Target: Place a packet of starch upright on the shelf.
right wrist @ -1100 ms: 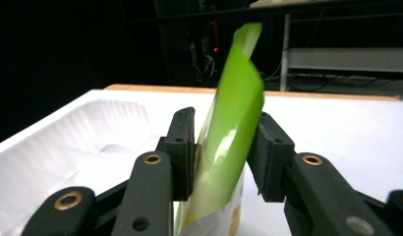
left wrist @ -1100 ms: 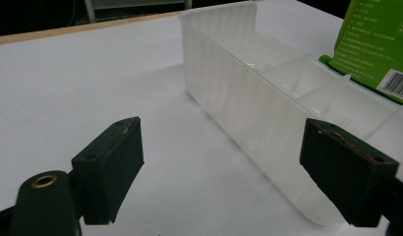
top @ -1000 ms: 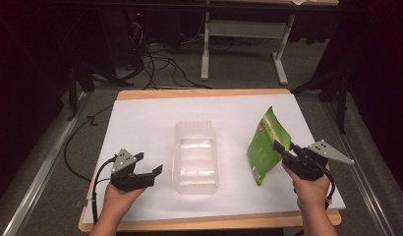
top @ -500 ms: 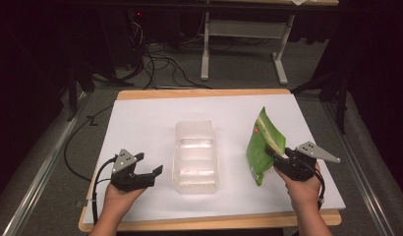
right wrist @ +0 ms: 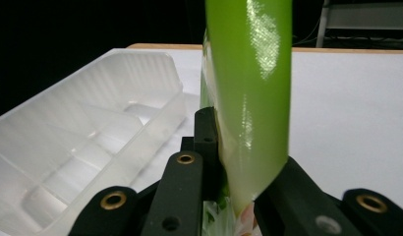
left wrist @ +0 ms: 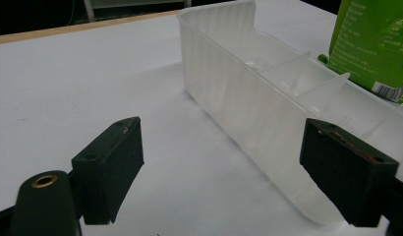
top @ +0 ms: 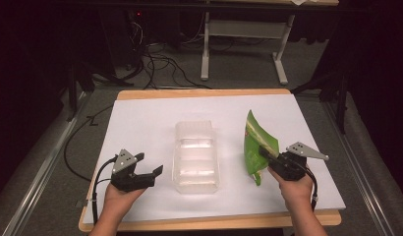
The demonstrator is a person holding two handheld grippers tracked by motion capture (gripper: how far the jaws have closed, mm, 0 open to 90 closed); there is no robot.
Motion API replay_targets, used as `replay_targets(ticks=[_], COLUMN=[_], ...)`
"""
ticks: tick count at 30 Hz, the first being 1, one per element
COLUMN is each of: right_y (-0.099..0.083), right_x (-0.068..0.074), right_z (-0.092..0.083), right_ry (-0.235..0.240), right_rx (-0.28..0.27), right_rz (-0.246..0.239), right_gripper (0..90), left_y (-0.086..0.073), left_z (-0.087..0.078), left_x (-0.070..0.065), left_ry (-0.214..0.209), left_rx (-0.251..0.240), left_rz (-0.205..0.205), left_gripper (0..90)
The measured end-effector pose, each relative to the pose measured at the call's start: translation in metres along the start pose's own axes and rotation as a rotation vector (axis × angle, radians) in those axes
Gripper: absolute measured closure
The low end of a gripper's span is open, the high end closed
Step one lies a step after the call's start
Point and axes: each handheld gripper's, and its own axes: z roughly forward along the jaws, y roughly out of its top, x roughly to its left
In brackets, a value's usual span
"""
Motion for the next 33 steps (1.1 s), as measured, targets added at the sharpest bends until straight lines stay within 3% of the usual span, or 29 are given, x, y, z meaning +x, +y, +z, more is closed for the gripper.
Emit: replay_targets(ticks=[9,17,29,33], right_y=[0.007,0.015,0.024,0.03], right_x=[-0.003,-0.011,-0.012,-0.012], right_z=[-0.006,-0.012,-0.007,-0.009], right_ry=[0.019,0.03,0.07,0.108], right_rx=[-0.02,-0.05,-0.096,-0.112], right_rz=[-0.063,-0.077,-0.101,-0.112], right_gripper=[87.0,87.0,87.3,87.4], left_y=[0.0,-0.004,-0.01,-0.011], left_z=[-0.003,-0.011,-0.022,-0.024], left_x=[0.0,0.001,0.004,0.004], left_ry=[0.003,0.021,0.048,0.056], left_rx=[-0.011,-0.013,-0.014,-0.015], left_rz=[0.001,0.002,-0.008,-0.011], left_gripper=[17.2,17.2,17.2,17.2])
